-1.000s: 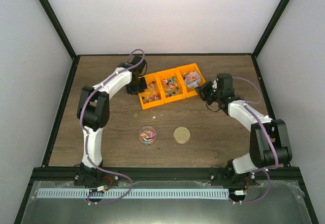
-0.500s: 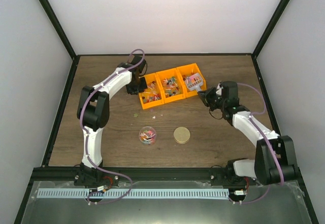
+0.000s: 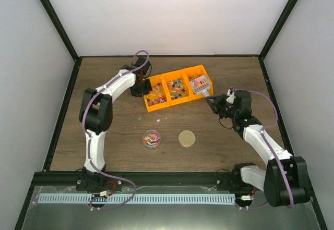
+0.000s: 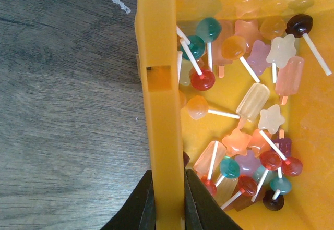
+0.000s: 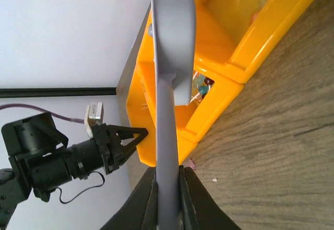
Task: Pack the candies
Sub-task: Scoop the fake candies from the storage box, then place the fake candies in the packing bottle, then move the storage box to the center of the board, then place the spatula at the center of the board, then pick up the bottle lid at the center of the board.
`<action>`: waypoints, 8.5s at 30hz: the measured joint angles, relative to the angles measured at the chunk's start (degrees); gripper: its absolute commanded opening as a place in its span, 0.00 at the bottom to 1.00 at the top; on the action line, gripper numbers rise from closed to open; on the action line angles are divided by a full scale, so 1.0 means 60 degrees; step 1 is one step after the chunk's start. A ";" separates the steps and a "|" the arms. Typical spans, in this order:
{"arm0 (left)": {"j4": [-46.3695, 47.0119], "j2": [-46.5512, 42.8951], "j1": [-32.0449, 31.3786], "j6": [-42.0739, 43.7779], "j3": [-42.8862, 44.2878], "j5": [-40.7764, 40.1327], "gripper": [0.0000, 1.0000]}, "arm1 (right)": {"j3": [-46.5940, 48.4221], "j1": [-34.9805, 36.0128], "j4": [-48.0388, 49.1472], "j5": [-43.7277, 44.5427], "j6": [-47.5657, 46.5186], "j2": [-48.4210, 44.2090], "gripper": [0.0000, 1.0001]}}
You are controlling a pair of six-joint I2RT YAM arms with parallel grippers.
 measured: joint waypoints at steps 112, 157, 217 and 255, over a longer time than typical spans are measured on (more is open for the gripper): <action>0.0597 -0.0171 0.0219 0.0193 -0.0419 0.0437 0.04 | 0.5355 0.9643 -0.9344 0.6670 -0.3308 -0.1166 0.01; 0.0346 -0.0885 0.0310 0.2973 -0.1515 -0.0900 0.56 | -0.1621 -0.3045 -0.1373 -0.0197 -0.1902 0.0149 0.60; 0.3770 -0.9143 0.1308 0.0546 -0.8994 0.0000 1.00 | 0.3617 0.7096 -0.8331 0.5450 -0.3752 0.4240 1.00; 0.3559 -0.9752 0.1308 0.0557 -0.9770 0.0153 1.00 | 0.3683 0.7096 -0.7970 0.5785 -0.3963 0.4903 0.98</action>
